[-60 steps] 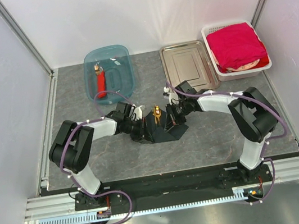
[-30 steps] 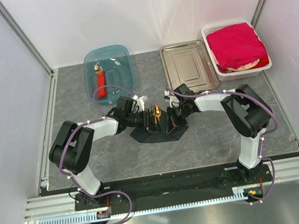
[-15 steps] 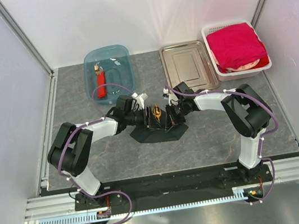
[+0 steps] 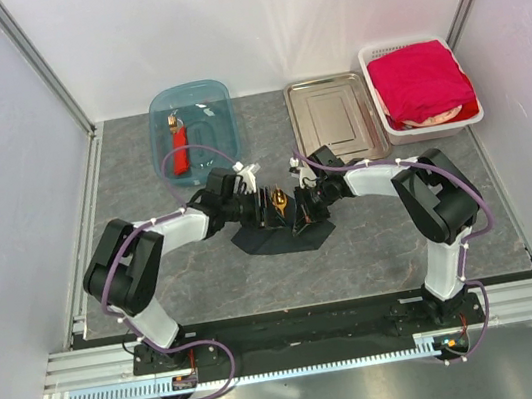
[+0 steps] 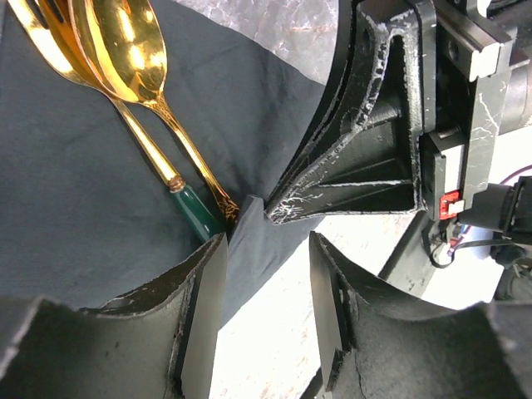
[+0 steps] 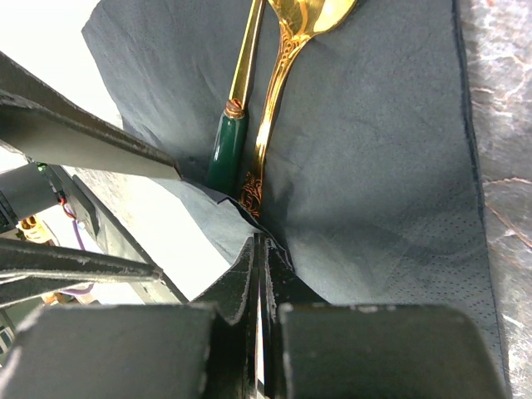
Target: Place the utensils on the paper napkin and roll it up
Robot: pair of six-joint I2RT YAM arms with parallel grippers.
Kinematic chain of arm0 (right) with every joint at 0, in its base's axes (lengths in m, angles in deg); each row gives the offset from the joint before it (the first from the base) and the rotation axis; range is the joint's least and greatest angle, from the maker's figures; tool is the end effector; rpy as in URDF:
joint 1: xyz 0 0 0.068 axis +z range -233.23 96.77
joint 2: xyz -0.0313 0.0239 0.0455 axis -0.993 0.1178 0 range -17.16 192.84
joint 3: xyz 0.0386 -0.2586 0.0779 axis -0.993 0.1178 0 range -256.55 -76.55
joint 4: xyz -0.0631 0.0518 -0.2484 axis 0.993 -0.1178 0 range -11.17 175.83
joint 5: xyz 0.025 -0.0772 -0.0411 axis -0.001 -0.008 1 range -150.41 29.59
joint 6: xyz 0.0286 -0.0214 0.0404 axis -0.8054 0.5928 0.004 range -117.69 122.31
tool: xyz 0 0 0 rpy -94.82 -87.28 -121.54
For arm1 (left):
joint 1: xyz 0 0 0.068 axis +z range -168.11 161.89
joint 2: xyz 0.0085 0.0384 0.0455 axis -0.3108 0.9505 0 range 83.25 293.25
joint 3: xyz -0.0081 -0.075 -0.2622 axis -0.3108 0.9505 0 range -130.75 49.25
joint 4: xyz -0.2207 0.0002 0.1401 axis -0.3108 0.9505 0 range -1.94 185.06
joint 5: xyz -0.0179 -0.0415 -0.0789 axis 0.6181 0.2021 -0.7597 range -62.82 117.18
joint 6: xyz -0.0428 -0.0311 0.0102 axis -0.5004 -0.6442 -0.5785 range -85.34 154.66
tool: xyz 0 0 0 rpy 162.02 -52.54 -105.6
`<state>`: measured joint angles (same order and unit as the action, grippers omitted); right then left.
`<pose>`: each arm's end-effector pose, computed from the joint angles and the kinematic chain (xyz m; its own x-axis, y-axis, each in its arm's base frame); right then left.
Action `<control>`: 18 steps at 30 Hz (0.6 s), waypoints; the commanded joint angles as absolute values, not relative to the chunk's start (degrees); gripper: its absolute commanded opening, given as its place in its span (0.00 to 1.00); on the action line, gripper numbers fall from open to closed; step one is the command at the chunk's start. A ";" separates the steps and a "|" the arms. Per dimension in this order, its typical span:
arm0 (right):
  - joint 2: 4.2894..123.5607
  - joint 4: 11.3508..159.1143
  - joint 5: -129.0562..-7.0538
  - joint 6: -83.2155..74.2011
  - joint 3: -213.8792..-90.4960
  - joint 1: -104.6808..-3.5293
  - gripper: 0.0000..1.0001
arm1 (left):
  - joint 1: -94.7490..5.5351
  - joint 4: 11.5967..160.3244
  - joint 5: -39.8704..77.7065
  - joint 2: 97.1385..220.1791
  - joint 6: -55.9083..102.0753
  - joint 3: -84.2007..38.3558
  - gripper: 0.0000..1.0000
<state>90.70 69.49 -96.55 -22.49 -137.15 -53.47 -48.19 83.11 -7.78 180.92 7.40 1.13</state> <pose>0.2996 0.1954 0.1335 -0.9695 -0.1642 -0.1821 -0.2445 0.7047 0.6661 0.2781 -0.1847 0.1552 -0.8900 0.0817 -0.4487 0.4007 0.6098 -0.6838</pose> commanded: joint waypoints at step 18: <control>90.60 70.71 -98.21 -22.21 -139.40 -53.61 0.00 | -49.57 86.83 -5.69 184.24 14.71 -3.93 0.44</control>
<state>90.70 69.53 -96.84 -22.51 -137.52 -53.50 -49.11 86.70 -5.90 183.89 11.88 -2.04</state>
